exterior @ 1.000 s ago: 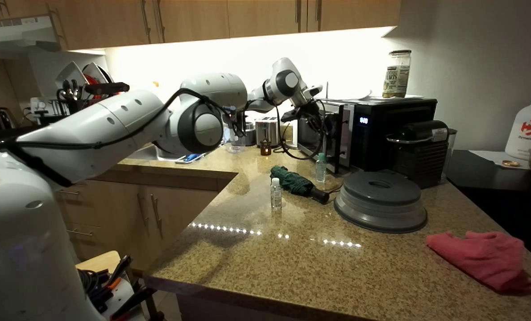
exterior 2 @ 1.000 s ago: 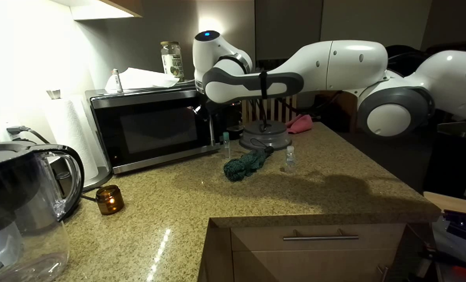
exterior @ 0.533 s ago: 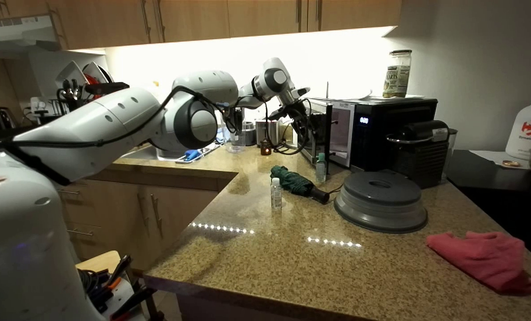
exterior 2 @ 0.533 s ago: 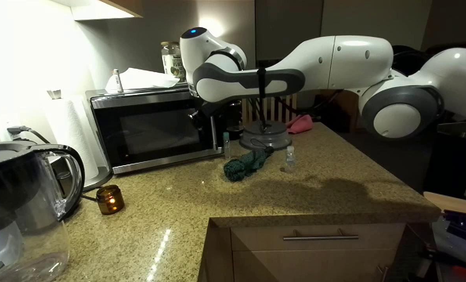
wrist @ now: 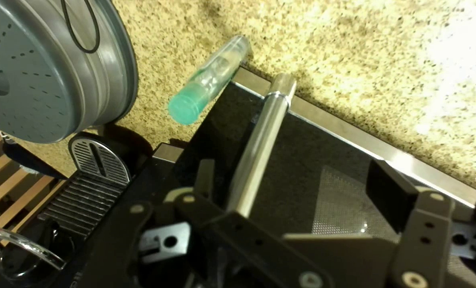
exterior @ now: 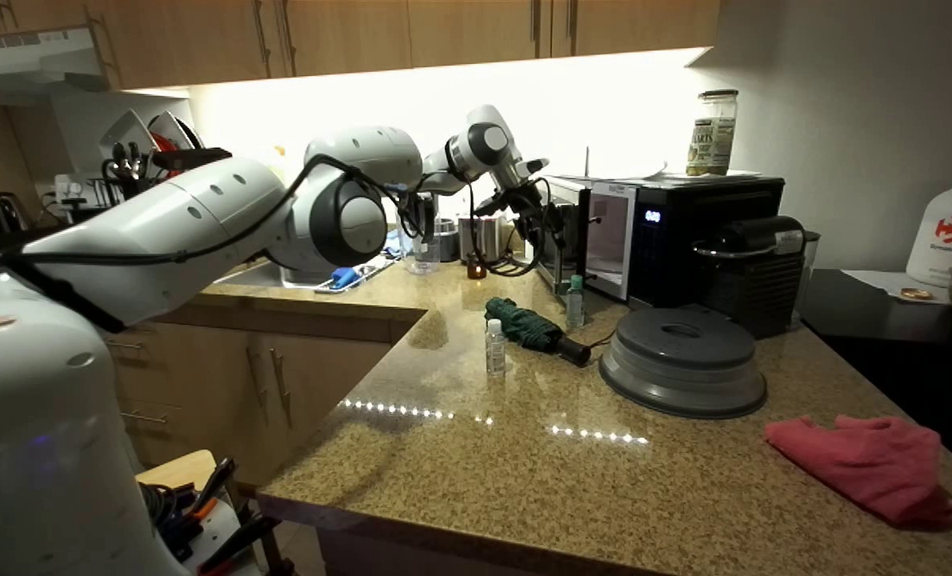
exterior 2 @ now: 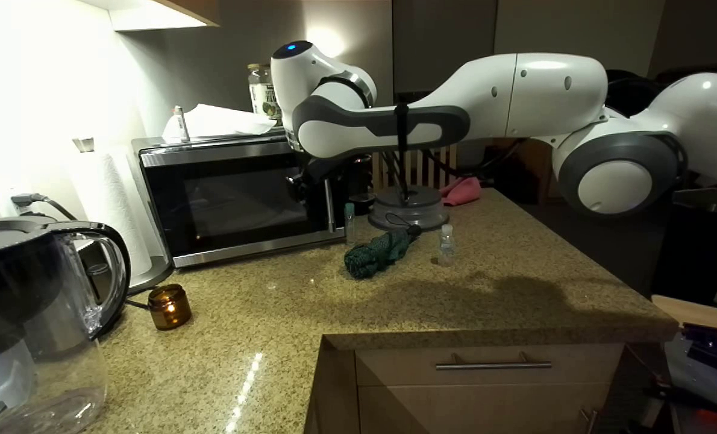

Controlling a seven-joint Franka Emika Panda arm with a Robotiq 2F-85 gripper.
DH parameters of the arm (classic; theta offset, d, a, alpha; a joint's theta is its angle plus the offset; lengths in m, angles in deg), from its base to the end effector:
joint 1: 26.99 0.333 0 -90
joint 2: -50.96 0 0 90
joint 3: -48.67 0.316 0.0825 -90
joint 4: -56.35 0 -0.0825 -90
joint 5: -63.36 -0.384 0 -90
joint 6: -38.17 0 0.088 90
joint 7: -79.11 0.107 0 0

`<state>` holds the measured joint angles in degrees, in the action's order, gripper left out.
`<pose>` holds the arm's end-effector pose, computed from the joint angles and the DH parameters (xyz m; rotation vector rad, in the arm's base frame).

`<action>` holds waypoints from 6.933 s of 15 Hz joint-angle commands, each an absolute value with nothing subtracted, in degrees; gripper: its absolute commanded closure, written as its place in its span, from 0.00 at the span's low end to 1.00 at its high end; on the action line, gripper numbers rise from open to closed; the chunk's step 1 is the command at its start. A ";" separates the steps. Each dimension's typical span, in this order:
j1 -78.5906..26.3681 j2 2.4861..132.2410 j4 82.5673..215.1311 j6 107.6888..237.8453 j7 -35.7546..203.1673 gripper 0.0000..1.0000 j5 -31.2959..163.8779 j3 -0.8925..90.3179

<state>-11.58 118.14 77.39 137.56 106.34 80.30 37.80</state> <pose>0.7987 0.1418 0.3989 2.7037 -0.3309 0.4762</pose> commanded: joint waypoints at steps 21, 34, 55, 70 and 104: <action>-11.24 118.34 77.39 137.94 107.76 0.00 79.31 37.52; -11.06 117.97 77.31 132.38 122.27 0.94 78.80 36.80; -4.93 117.98 76.13 120.54 134.01 0.91 79.53 36.45; -1.67 117.91 75.88 118.68 134.18 0.49 79.77 36.92; -2.28 115.23 75.93 119.53 123.58 0.00 78.71 39.63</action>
